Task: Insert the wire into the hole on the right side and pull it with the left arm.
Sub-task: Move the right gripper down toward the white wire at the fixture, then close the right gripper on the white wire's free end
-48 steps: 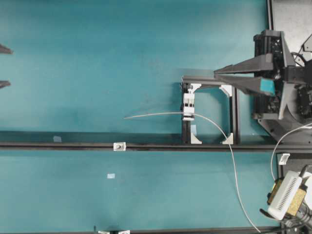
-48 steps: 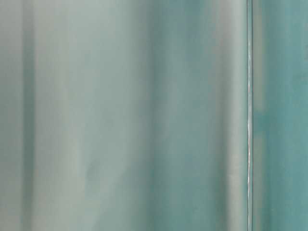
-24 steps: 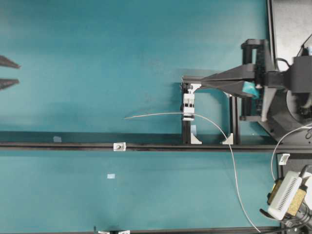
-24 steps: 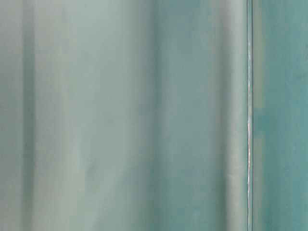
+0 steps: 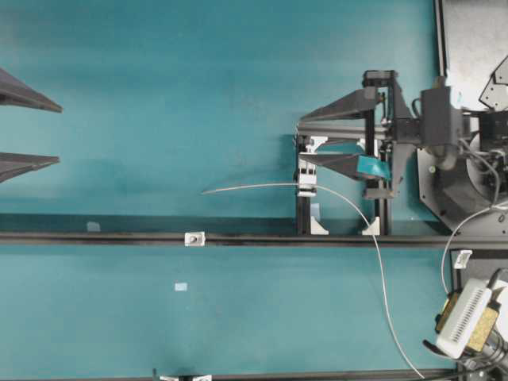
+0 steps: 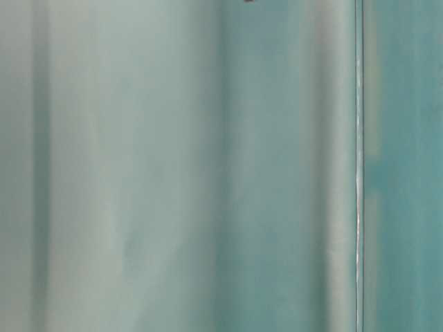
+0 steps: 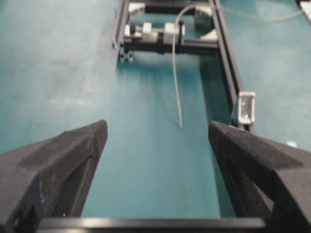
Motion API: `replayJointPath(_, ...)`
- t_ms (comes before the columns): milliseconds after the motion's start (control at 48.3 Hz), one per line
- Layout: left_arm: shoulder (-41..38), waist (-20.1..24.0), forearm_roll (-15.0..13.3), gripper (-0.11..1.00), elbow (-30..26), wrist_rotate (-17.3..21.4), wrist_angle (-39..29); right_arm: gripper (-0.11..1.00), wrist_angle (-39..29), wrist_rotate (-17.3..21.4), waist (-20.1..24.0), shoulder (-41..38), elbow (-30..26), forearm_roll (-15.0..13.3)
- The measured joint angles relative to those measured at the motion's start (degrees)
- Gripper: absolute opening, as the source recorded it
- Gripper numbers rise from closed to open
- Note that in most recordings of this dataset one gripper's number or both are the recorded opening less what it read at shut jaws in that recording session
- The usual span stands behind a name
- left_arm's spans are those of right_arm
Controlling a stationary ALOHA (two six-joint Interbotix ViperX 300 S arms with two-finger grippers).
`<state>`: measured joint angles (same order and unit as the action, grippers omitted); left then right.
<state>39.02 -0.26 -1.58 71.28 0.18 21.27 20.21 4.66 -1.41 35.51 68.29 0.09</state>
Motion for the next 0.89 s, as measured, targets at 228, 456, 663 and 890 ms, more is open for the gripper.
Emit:
replayJointPath(228,-4.31,0.09,0.00,0.72,-0.70,0.00,0.09,0.69,-0.26,0.09,0.00,-4.13,-1.58,0.00)
replayJointPath(456,-8.88,0.00,0.00,0.73,-2.02,0.00,0.09,0.69,-2.11,0.09,0.00,-7.65,-3.52,0.00)
replayJointPath(663,-12.48,0.09,0.00,0.73,-3.08,0.00,0.09,0.69,-5.01,0.09,0.26,-11.95,-5.54,0.00)
replayJointPath(890,-16.35,0.53,0.00,0.73,-4.31,0.00,0.09,0.69,-6.33,0.26,2.02,-16.88,-8.09,0.00)
